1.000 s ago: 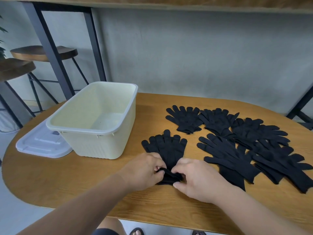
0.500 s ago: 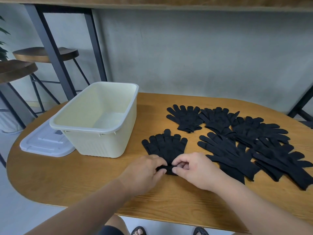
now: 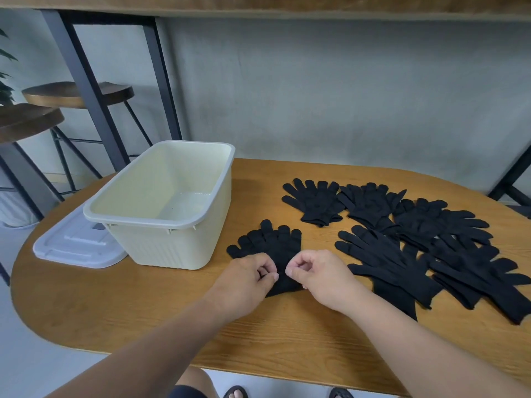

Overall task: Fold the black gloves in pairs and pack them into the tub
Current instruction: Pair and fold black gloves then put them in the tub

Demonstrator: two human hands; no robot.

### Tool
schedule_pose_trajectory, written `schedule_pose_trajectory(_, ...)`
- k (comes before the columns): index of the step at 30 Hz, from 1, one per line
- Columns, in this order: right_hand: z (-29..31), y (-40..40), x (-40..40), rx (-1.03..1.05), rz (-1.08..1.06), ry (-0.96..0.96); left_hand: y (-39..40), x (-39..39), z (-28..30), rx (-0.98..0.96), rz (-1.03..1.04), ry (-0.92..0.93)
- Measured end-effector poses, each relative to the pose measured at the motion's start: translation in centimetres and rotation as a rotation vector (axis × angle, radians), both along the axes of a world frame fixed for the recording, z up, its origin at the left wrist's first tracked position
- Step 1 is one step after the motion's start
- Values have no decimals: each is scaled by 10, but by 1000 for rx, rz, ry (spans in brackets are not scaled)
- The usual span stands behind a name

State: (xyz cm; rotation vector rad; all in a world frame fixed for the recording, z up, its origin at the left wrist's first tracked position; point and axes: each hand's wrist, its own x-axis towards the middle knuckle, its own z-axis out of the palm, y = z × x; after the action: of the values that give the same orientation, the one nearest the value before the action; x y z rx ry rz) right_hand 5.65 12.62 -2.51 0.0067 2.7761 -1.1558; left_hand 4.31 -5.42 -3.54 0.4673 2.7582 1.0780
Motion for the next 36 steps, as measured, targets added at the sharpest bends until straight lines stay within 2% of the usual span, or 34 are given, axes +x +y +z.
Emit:
schedule_pose_trajectory(5, 2, 8, 2, 30, 163, -90, -9, 3, -4, -162, -137, 104)
schedule_pose_trajectory(8, -1, 7, 6, 123, 252, -56, -13, 6, -5, -120, -119, 106)
schedule_pose_trajectory(11, 0, 6, 5, 41, 185, -59, -14, 4, -1, -25, -38, 28)
schedule_pose_trajectory(15, 1, -3, 0, 84, 120, -53, -10, -3, 2, -8, 17, -4)
schedule_pose_trajectory(25, -6, -13, -17, 57, -87, 8, 1, -17, -8, -70, 106, 108)
schedule_pose_trajectory(28, -9, -16, -14, 222, 7, 129, 1, -18, -15, -158, 55, 255)
schedule_pose_trajectory(31, -12, -14, -10, 351, 181, 250, -7, -18, -18, -256, -85, 407)
schedule_pose_trajectory(36, -11, -2, -4, 413, 332, 260, -24, -16, -16, -238, -231, 348)
